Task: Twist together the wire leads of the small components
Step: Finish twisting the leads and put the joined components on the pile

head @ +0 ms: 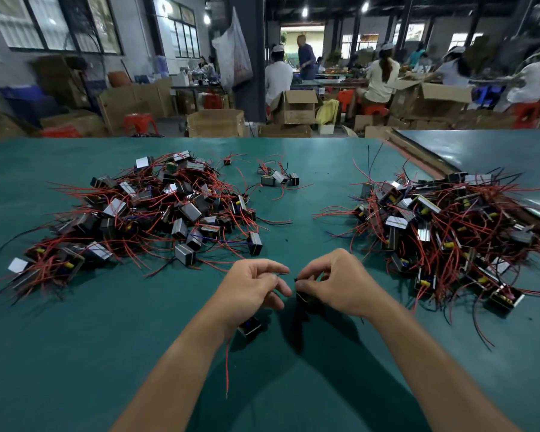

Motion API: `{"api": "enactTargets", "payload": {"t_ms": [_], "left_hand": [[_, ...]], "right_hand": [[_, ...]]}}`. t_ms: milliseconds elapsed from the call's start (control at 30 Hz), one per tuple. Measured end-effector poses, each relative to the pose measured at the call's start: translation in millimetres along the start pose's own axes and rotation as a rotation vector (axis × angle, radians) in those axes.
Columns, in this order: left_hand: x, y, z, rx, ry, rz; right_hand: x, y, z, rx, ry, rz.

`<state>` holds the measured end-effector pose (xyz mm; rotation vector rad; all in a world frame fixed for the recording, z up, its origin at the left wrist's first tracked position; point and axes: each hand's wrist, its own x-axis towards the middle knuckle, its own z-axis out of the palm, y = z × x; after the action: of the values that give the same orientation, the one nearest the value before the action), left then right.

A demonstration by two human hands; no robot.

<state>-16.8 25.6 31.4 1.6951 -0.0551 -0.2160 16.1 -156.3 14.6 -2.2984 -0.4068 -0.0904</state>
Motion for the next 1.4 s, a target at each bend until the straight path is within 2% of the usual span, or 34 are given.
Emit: {"api": "enactTargets", "payload": {"t_ms": [300,800,1400], "left_hand": [[1.1,3.1,-0.5,-0.013,0.034,-0.022],[0.7,3.0,0.4,0.008,-0.011,-0.040],[0.8,5.8,-3.4,-0.018,0.004,-0.072]], "right_hand": [[1.2,0.9,4.7,-0.012,0.006,-0.023],[-1.4,-1.8,5.8,-0.007,0.053,-0.003],[-2.3,-8.6,0.7,0.024,-0.076,-0.045]]}}
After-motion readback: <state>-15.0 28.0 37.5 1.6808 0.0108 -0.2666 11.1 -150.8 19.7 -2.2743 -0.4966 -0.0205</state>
